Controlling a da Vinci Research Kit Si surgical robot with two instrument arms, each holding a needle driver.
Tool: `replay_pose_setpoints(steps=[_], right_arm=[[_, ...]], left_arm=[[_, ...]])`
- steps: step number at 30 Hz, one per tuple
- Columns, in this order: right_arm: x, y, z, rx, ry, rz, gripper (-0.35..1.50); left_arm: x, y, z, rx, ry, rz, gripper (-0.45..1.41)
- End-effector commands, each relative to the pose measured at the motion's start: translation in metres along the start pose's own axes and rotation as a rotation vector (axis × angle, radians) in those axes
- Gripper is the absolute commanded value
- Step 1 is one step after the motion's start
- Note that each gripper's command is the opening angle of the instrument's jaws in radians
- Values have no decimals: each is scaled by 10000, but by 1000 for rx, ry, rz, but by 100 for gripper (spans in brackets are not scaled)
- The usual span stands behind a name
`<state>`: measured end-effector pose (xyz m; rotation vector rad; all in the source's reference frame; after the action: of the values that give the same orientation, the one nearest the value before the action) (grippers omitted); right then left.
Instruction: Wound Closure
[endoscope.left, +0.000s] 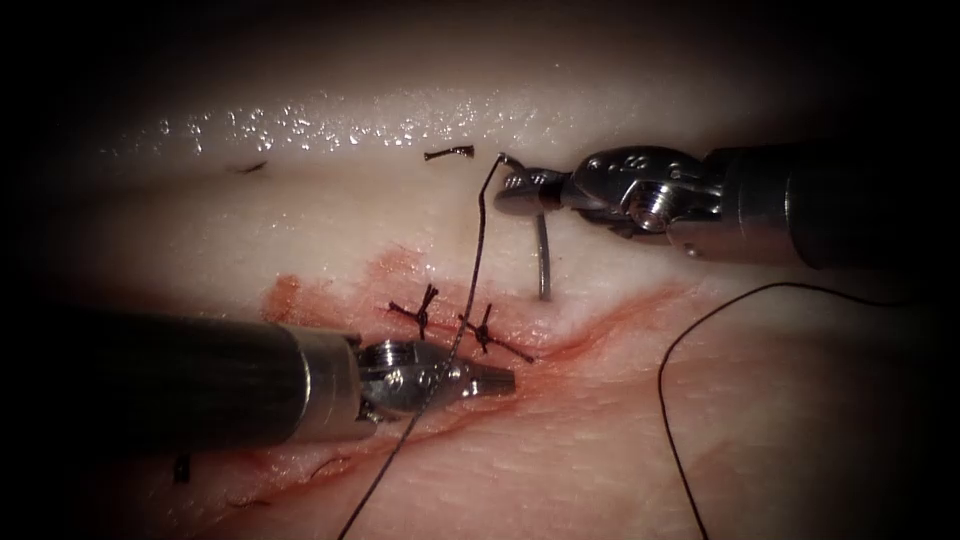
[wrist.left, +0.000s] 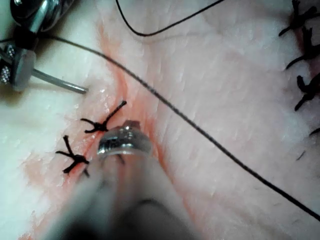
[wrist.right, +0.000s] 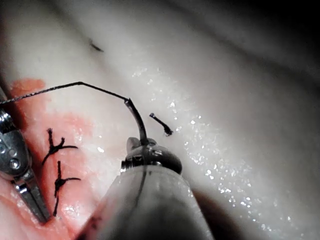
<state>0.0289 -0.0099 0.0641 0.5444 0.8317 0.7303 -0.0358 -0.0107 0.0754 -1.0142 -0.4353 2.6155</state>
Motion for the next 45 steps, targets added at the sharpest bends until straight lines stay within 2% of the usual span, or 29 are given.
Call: replay_pose_setpoints(steps=[1, 5, 7, 10, 14, 22, 33, 45], right_arm=[[-4, 3, 11, 31, 36, 56, -35], [-29, 10, 19, 147, 167, 258, -35], [-40, 9, 25, 182, 181, 317, -35], [-73, -7, 37, 270, 144, 496, -35], [-94, -33, 38, 363, 107, 647, -35], [-102, -77, 26, 440, 50, 781, -35], [-86, -123, 13, 500, 21, 816, -35], [-91, -146, 24, 578, -27, 831, -35]], left_arm=[[0, 0, 8, 0, 1, 0, -19], [0, 0, 8, 0, 1, 0, -19], [0, 0, 8, 0, 1, 0, -19], [0, 0, 8, 0, 1, 0, -19], [0, 0, 8, 0, 1, 1, -19], [0, 0, 8, 1, 1, 1, -19], [0, 0, 9, 1, 1, 1, -19], [-1, 0, 9, 1, 1, 1, -19]])
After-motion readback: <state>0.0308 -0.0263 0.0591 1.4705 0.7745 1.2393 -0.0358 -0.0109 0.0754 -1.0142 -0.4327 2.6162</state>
